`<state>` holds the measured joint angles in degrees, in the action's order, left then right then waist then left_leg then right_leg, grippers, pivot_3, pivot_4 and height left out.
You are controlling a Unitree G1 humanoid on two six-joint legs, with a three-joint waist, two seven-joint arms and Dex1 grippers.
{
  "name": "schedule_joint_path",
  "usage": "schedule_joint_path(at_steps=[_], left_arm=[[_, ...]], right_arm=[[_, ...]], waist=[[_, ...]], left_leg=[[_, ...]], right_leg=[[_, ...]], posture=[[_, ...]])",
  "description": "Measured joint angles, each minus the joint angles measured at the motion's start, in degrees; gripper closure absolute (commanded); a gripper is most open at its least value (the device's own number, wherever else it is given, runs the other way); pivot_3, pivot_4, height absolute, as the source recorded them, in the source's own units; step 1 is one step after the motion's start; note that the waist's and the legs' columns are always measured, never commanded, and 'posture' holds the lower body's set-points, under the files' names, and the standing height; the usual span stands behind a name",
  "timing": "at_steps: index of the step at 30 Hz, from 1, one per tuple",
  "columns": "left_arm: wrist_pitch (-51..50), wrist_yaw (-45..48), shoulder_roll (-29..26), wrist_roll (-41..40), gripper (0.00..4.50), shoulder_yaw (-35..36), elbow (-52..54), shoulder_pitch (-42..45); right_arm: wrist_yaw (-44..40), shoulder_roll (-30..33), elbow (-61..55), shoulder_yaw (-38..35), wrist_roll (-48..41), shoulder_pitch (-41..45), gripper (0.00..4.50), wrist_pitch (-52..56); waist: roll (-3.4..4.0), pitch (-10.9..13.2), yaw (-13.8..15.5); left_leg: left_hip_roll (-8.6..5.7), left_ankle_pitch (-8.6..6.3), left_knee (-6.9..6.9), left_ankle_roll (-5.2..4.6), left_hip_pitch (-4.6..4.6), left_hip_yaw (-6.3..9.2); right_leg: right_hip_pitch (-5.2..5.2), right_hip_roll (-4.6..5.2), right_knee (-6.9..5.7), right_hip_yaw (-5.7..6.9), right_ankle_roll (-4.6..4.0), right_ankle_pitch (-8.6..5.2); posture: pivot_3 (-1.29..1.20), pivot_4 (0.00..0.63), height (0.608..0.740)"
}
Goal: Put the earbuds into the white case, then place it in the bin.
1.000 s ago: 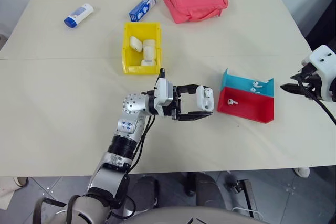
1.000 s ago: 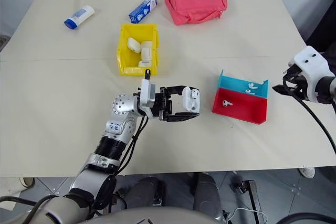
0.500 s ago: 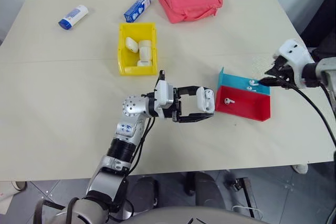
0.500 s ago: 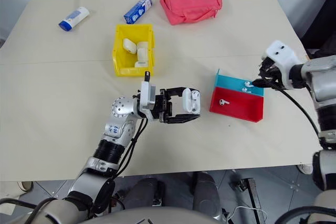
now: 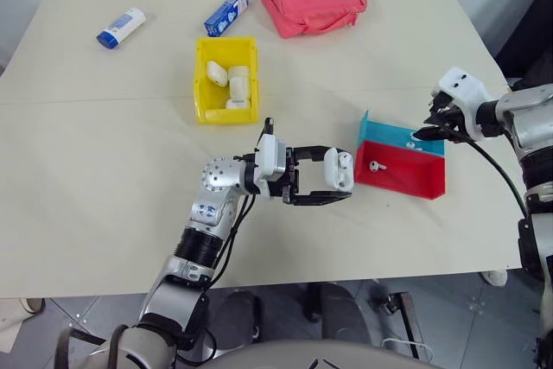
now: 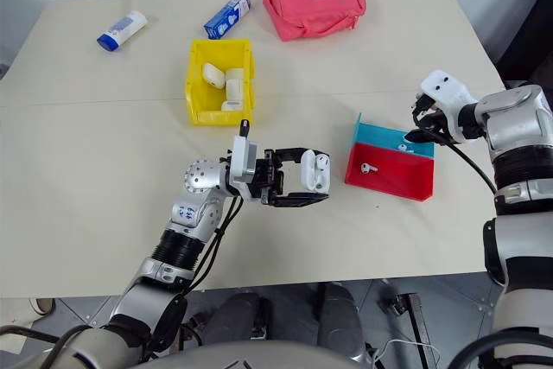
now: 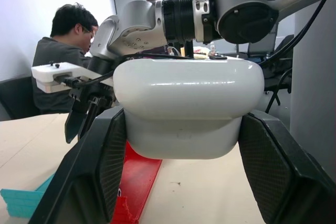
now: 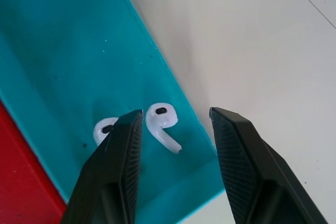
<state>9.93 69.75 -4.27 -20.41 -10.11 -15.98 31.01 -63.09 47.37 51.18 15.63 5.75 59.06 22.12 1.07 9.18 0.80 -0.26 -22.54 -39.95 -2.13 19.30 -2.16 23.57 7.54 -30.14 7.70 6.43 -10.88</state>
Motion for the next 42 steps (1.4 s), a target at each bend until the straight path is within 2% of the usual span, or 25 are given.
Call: schedule_joint_path(at_steps=[13,33,36,39,42], left_arm=[[-0.03,-0.21,-0.4,-0.02,1.7,0.04,0.07,0.0],[-0.07,-1.51,-0.82,-0.01,1.7,0.02,1.71,-0.13],[-0.07,-1.67,-0.86,-0.01,1.7,0.03,1.71,-0.14],[-0.07,-1.97,-0.86,-0.01,1.7,0.02,1.71,-0.14],[-0.07,-2.14,-0.86,-0.01,1.7,0.02,1.71,-0.14]], right_arm=[[-2.14,-2.21,7.24,-0.14,2.38,3.01,2.42,-3.45],[-0.83,-3.74,12.65,-0.99,4.18,4.08,2.42,-6.8],[-0.83,-3.82,13.3,-1.19,4.38,4.26,3.03,-7.01],[-0.89,-3.99,13.65,-1.21,4.56,4.42,3.99,-7.08],[-0.89,-4.03,13.67,-1.22,4.63,4.46,4.01,-7.08]], waist=[[0.03,0.0,-0.53],[0.05,-0.01,-0.93],[0.05,-0.01,-0.92],[0.05,-0.01,-0.93],[0.05,-0.01,-0.92]], left_leg=[[0.0,0.01,0.0,0.01,0.0,0.0],[0.0,0.03,0.0,0.05,-0.04,-0.01],[-0.01,0.03,0.0,0.05,-0.04,-0.01],[-0.01,0.03,0.0,0.05,-0.05,-0.02],[-0.01,0.03,0.0,0.05,-0.05,-0.02]], right_leg=[[0.0,0.0,-0.03,0.0,0.0,0.0],[-0.01,0.0,-0.08,-0.02,0.0,0.0],[-0.02,0.0,-0.08,-0.03,0.0,0.0],[-0.02,-0.01,-0.08,-0.03,0.0,0.0],[-0.02,-0.01,-0.09,-0.03,-0.01,0.0]], posture=[[0.0,0.15,0.74],[0.0,0.15,0.74],[0.0,0.15,0.74],[0.0,0.15,0.74],[0.0,0.15,0.74]])
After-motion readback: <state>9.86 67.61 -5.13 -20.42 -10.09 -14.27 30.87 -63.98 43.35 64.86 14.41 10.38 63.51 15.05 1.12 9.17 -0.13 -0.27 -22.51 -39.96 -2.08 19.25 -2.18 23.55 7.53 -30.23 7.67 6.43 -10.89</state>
